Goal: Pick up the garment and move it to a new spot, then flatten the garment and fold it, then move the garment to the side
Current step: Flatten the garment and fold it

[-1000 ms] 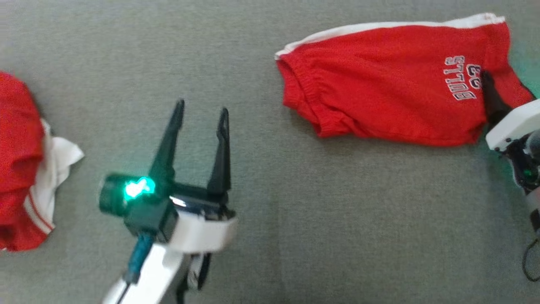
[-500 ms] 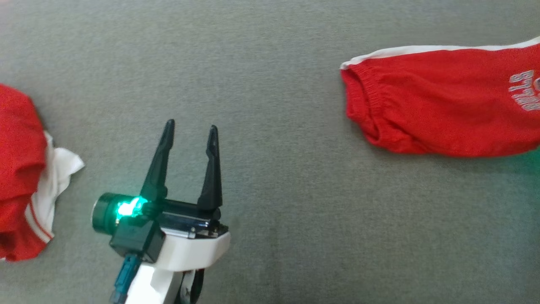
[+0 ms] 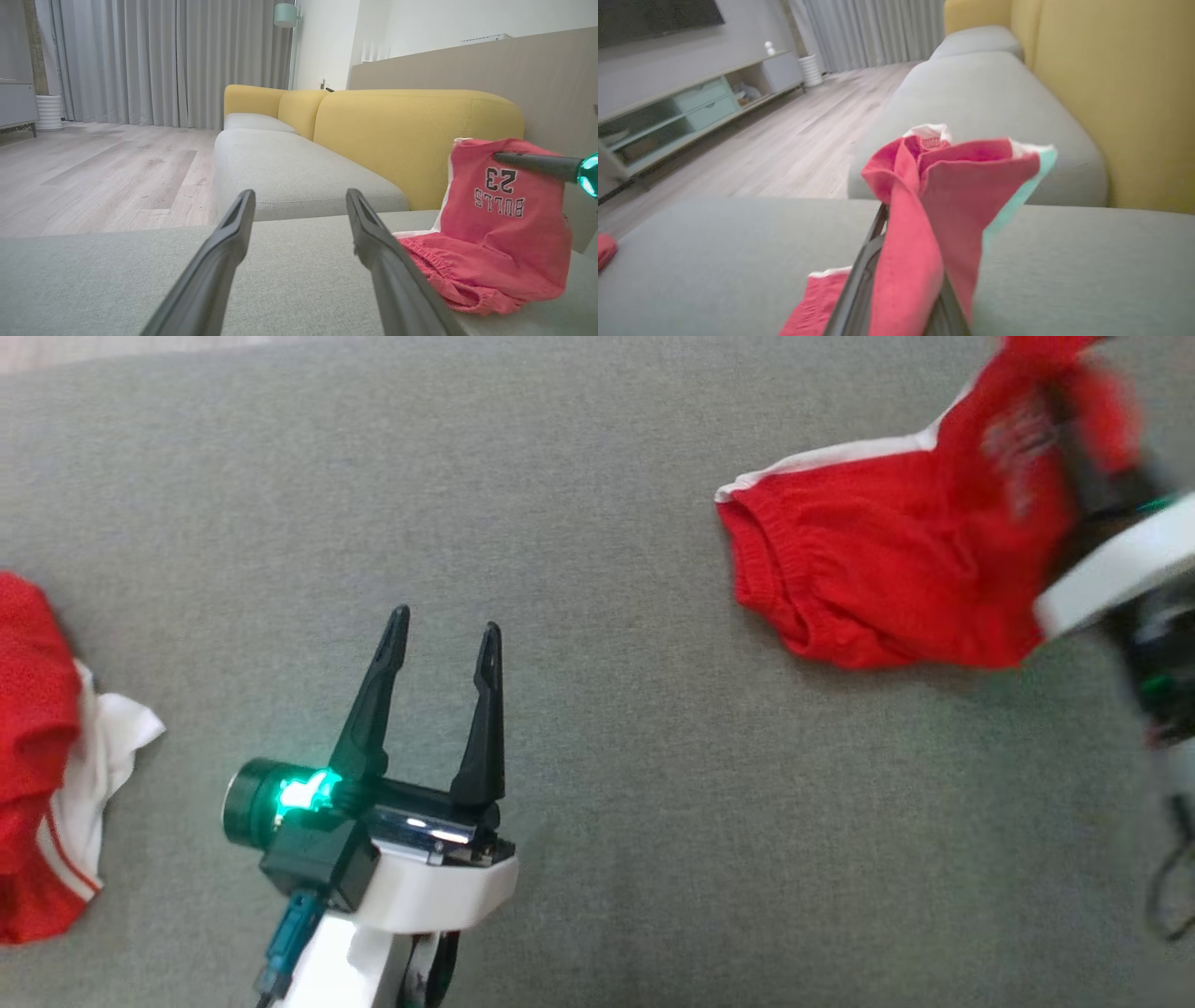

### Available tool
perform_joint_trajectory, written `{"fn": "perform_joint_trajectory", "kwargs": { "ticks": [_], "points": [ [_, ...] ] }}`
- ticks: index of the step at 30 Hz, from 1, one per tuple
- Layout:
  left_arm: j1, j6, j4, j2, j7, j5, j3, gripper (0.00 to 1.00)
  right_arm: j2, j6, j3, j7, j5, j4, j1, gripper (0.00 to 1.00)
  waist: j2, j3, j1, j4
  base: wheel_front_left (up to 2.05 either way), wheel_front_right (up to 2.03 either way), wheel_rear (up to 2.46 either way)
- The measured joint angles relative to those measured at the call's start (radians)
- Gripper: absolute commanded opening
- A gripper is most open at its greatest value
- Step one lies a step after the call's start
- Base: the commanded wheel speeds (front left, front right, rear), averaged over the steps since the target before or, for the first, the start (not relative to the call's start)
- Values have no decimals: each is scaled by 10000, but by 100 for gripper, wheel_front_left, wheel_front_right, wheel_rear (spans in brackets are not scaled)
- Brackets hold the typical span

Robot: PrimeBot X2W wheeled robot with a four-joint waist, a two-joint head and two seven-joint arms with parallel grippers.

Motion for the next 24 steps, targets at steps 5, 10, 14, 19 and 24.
{"fn": "perform_joint_trajectory", "kwargs": {
  "ticks": [5, 10, 14, 19, 24],
  "points": [
    [151, -244, 142, -96, 0, 21, 42, 100, 1139, 0, 1083, 1122, -807, -441, 521, 100, 0, -68, 0, 276, 0, 0, 0],
    [150, -328, 267, -221, 0, 56, 31, 100, 2067, 0, 1289, 961, -1544, -219, 1204, 100, 0, -89, 0, 636, 0, 0, 0],
    [195, -276, 224, -244, 0, 54, 123, 100, 2261, 0, 357, -155, -2040, -382, 1652, 100, 0, -357, 0, 773, 0, 0, 0],
    [849, -142, 111, -263, 0, 38, 568, 100, 2127, 0, -548, -1705, -2215, -740, 2882, 100, 0, -829, -1, 763, 0, 0, 0],
    [1544, -104, 151, -263, 0, 48, 1122, 100, 1983, 0, -959, -3233, -2349, -481, 4401, 100, 0, -1456, -1, 699, 0, 0, 0]
  ]
}}
